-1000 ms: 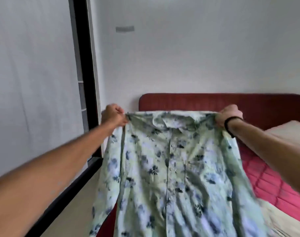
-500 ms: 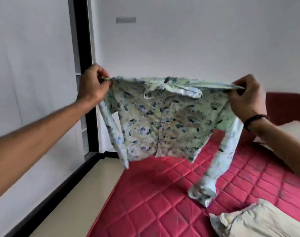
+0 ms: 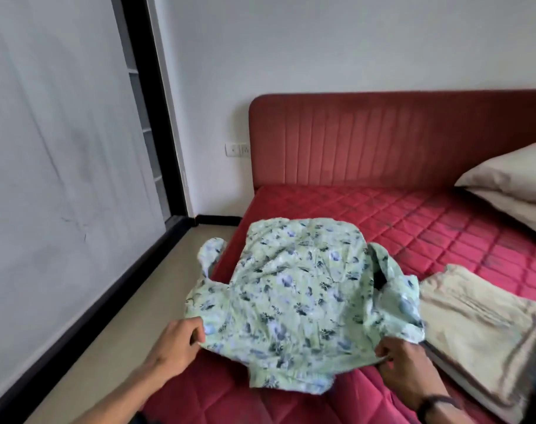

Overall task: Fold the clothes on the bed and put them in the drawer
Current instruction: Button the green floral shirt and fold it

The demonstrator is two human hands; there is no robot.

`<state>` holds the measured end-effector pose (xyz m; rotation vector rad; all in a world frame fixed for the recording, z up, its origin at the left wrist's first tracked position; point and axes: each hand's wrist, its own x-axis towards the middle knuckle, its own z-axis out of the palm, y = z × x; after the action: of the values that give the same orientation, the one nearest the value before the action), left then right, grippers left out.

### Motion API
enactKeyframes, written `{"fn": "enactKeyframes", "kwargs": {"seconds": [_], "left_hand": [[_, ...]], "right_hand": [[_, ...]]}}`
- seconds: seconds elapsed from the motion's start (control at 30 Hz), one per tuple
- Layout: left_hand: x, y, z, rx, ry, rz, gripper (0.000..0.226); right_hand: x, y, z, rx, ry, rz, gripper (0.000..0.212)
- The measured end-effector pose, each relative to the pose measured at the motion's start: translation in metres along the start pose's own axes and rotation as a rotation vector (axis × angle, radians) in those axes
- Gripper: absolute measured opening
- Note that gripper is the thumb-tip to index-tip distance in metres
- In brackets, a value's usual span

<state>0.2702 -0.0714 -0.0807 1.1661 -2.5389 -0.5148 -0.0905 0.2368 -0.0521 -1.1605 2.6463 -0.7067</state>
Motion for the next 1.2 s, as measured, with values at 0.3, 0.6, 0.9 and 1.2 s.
{"fn": "enactKeyframes", "kwargs": {"seconds": [0.3,0.6,0.9,1.2], "left_hand": [[-0.038,0.031,-0.021,0.580,-0.401,-0.118,0.030],[-0.047,0.135,0.011,0.446,-0.462,0.072,0.025],[-0.006,0.270,0.128,-0.249,-0.402,0.187,0.026],[0.193,0.300,0.158,-0.269,-0.155,0.000,0.025]], "right_hand": [[-0.034,-0.015,0.002,-0.404,-0.520,0.027,0.019],[-0.019,-0.006,0.007,0.029,-0.513,0.270,0.054],[-0.004,0.024,0.038,0.824,-0.126,0.857,0.144],[0.001,0.002,0.053,1.070,-0.054,0.787,0.023]]}}
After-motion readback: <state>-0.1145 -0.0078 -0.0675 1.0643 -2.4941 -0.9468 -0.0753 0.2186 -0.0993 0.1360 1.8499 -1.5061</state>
